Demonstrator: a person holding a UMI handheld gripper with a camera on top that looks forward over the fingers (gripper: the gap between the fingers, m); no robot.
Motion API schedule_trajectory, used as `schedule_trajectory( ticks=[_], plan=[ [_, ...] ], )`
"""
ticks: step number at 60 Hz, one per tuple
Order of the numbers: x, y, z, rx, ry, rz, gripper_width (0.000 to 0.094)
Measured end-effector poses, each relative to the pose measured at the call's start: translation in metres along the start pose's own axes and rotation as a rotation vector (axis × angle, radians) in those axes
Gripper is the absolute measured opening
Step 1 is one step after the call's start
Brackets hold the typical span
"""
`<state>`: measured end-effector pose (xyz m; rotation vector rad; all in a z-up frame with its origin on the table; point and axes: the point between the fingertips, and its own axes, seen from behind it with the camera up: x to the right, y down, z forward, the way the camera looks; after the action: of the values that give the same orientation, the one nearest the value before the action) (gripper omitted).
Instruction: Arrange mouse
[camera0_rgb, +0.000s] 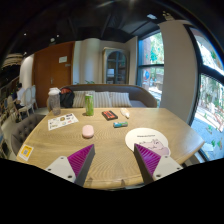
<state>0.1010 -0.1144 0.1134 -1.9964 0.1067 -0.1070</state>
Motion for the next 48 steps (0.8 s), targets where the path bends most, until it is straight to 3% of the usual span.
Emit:
schedule_trajectory(
  ticks=[12, 30, 48],
  plan=[
    [-0.05, 0.008, 0.036, -0.03, -0.097, -0.013, 0.0823],
    [-0.137, 0.01, 0.157, -0.102, -0.233, -0.007, 0.0815],
    [-0.144, 0.017, 0.245, -0.182, -0.196, -0.008, 0.0815]
  ],
)
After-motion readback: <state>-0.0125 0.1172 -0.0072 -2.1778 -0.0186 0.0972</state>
